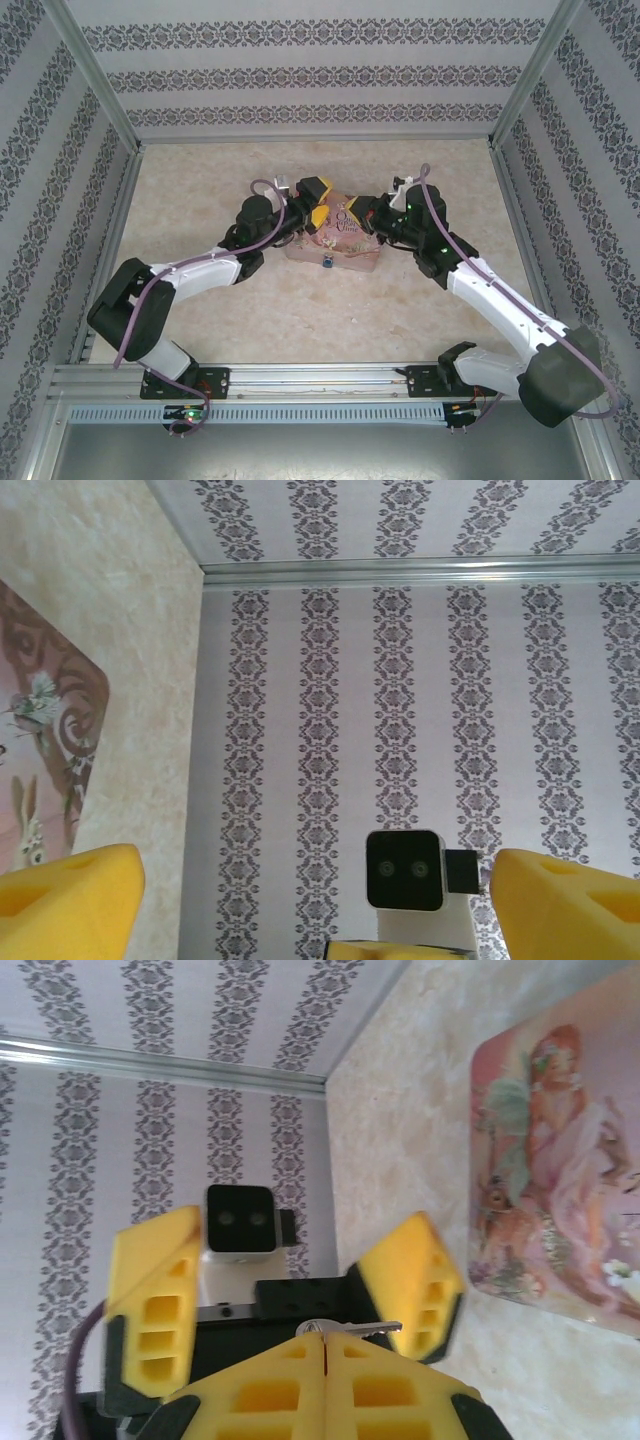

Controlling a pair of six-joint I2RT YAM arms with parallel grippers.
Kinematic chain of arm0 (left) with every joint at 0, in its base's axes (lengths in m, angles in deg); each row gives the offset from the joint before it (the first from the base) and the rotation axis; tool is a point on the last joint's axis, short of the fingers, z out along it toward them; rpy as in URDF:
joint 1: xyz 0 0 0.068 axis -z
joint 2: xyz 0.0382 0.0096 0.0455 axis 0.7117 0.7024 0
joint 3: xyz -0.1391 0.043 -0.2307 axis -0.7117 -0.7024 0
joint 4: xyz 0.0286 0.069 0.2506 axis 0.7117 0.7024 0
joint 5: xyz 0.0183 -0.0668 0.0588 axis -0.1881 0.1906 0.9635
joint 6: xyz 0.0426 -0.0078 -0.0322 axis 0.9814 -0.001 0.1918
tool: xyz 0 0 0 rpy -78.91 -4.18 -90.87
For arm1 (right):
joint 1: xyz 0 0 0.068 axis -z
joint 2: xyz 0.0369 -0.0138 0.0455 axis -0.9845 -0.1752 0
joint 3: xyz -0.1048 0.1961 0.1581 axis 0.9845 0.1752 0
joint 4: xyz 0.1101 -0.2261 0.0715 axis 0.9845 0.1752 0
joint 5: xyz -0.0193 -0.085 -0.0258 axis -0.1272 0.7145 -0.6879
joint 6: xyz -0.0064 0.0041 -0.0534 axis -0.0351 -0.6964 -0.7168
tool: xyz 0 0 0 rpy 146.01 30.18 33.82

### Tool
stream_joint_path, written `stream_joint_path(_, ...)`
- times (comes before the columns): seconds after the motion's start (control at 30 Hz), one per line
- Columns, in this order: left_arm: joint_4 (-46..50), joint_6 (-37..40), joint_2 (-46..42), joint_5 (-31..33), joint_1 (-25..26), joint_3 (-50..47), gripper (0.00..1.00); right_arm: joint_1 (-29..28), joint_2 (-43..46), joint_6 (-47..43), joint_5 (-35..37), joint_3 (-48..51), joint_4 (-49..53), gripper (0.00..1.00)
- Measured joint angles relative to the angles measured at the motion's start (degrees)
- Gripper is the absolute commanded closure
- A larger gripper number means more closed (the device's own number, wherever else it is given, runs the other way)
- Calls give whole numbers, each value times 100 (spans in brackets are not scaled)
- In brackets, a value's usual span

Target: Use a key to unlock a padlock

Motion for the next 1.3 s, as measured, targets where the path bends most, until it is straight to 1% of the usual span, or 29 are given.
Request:
stream_joint_path(0.17,-365,-125,308,57,162,162,11,-44,-118,157,22,-83,-219,100)
stream_joint_path(0.37,-588,-208,409,61,262,308,12,-146,-291,275,90,-83,-293,100)
stream_joint_path(0.97,-629,-227,450,61,306,396,16,-153,-385,275,437,-81,-341,100)
stream_joint_path(1.3,-629,-229,450,61,306,393,18,-153,-400,247,634,-81,-127,100)
